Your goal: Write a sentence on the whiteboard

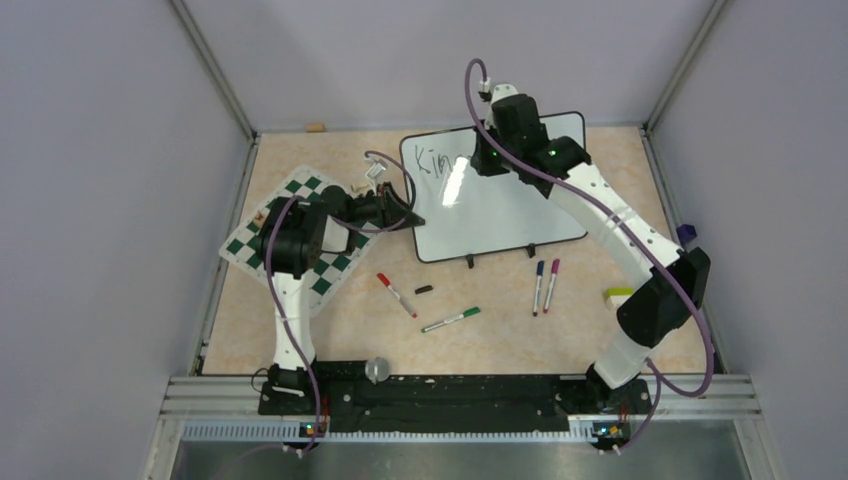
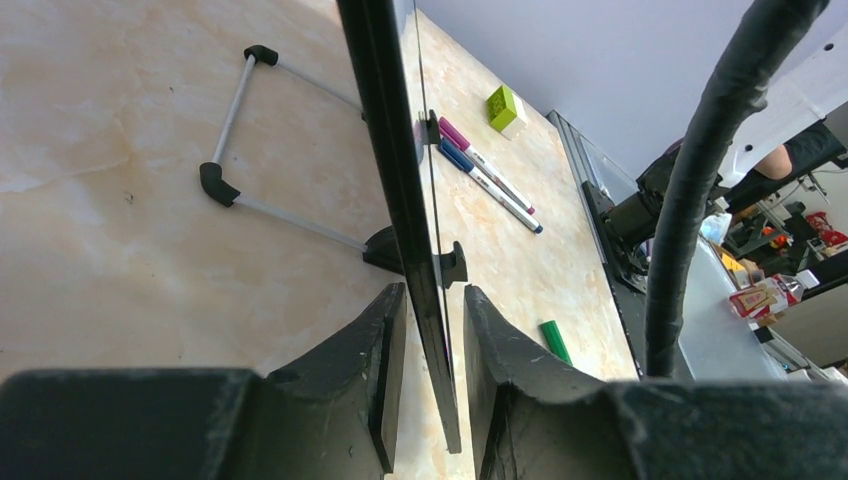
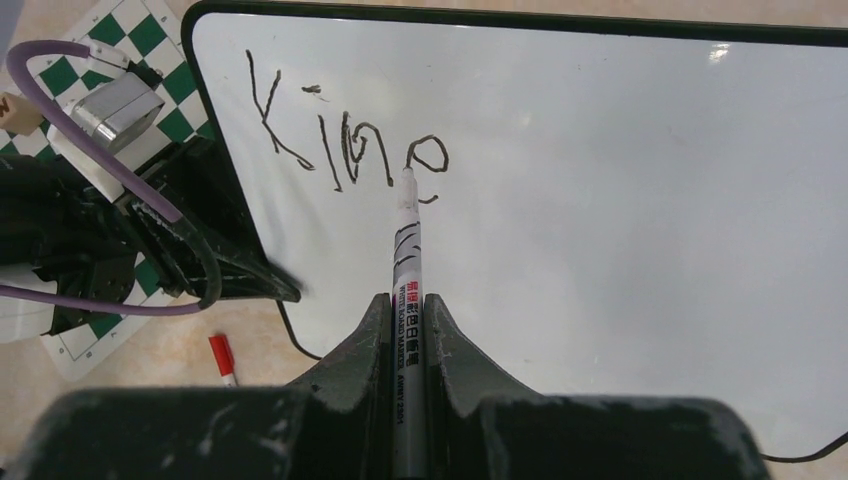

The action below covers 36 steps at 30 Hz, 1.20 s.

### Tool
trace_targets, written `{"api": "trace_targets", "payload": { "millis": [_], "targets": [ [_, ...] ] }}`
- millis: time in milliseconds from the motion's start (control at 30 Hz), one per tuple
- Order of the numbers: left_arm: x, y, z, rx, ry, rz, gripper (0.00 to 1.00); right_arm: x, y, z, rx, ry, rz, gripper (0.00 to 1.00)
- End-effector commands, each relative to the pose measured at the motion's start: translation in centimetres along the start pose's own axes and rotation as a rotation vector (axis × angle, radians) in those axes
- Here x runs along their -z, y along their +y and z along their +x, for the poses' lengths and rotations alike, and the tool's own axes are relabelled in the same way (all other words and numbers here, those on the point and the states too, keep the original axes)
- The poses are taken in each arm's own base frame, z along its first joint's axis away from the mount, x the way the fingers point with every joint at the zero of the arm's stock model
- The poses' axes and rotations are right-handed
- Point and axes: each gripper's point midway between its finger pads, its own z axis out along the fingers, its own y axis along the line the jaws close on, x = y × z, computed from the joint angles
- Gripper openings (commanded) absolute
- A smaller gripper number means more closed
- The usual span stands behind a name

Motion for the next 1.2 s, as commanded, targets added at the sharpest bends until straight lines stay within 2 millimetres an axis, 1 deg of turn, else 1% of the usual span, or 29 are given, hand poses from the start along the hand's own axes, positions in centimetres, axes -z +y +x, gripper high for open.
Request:
{"api": "trace_targets", "payload": {
  "millis": [0, 167, 333, 567, 667, 733, 833, 900, 1167],
  "targets": [
    [-0.1, -1.8, -1.4, -0.153, 0.001, 0.04, 0.32, 1.4, 0.0, -1.8, -0.007, -0.073, -0.01, 0.0],
    [-0.2, -1.7, -1.5, -0.152, 0.001, 0.042, 0.32, 1.3, -0.2, -1.7, -0.007, -0.072, -0.003, 0.0],
    [-0.5, -1.7, -1.6, -0.148, 0.014, 0.057, 0.37, 1.5, -0.5, -2.0, -0.004, -0.082, 0.016, 0.0],
    [-0.7, -1.7, -1.7, -0.159, 0.018, 0.063, 0.35, 1.9, -0.9, -2.1, 0.0, -0.092, 0.032, 0.0],
    [-0.8, -1.7, -1.8, -0.159, 0.018, 0.065, 0.31, 2.0, -1.0, -1.9, 0.0, -0.09, 0.038, 0.0],
    [-0.8, -1.7, -1.7, -0.158, 0.017, 0.065, 0.23, 2.1, -1.1, -1.8, 0.001, -0.089, 0.041, 0.0],
    [-0.9, -1.7, -1.6, -0.154, 0.017, 0.065, 0.08, 2.1, -1.3, -1.6, 0.001, -0.086, 0.049, 0.0],
    [-0.9, -1.9, -1.5, -0.155, 0.018, 0.065, 0.01, 2.2, -1.5, -1.5, 0.002, -0.087, 0.059, 0.0],
    [-1.0, -2.3, -1.1, -0.163, 0.018, 0.065, 0.0, 2.0, -1.4, -1.3, -0.005, -0.088, 0.053, 0.0]
  ]
}}
